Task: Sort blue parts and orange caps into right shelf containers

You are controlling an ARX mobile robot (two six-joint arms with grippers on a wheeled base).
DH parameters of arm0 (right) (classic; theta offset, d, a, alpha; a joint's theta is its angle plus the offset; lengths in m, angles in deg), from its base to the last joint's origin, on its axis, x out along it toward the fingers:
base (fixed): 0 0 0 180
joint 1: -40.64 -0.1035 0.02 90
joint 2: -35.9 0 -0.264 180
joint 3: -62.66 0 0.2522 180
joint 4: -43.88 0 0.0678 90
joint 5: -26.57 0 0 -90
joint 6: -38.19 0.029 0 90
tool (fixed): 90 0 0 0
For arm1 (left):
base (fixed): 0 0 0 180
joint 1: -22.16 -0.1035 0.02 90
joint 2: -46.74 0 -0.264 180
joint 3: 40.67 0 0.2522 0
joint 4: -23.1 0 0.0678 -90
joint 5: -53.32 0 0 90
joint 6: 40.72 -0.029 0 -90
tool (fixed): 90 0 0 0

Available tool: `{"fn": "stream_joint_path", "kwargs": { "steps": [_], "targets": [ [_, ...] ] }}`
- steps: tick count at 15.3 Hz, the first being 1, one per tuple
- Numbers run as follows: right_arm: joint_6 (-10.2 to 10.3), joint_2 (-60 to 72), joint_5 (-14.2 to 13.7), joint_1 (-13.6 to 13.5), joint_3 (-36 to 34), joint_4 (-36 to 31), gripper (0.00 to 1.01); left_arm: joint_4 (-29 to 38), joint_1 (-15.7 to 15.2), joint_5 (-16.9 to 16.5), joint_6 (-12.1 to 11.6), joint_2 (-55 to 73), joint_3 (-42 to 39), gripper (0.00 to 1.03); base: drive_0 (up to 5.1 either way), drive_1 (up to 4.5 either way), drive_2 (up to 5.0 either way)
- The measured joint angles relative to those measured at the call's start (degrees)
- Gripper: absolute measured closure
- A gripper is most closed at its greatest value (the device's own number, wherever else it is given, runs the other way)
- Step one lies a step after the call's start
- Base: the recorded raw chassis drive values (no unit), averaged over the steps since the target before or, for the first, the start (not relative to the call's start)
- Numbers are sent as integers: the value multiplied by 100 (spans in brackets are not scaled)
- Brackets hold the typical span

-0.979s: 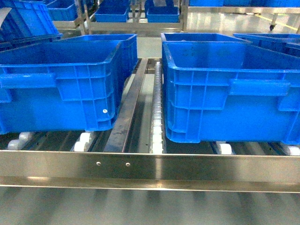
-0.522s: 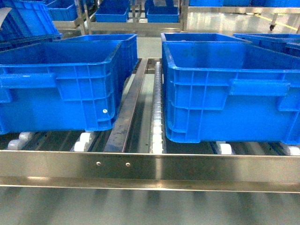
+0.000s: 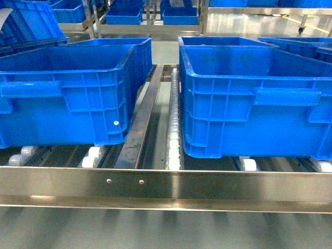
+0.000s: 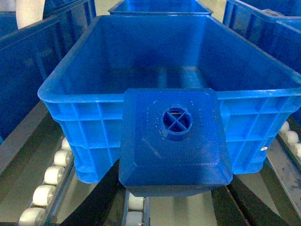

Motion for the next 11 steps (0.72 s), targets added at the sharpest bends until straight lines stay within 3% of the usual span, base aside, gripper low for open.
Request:
{"fn": "stream_joint_path", "kwargs": {
  "steps": [11],
  "targets": [
    [0,0,0,0,0,0,58,0,0,0,0,0,0,59,0,0,0]
  ]
}}
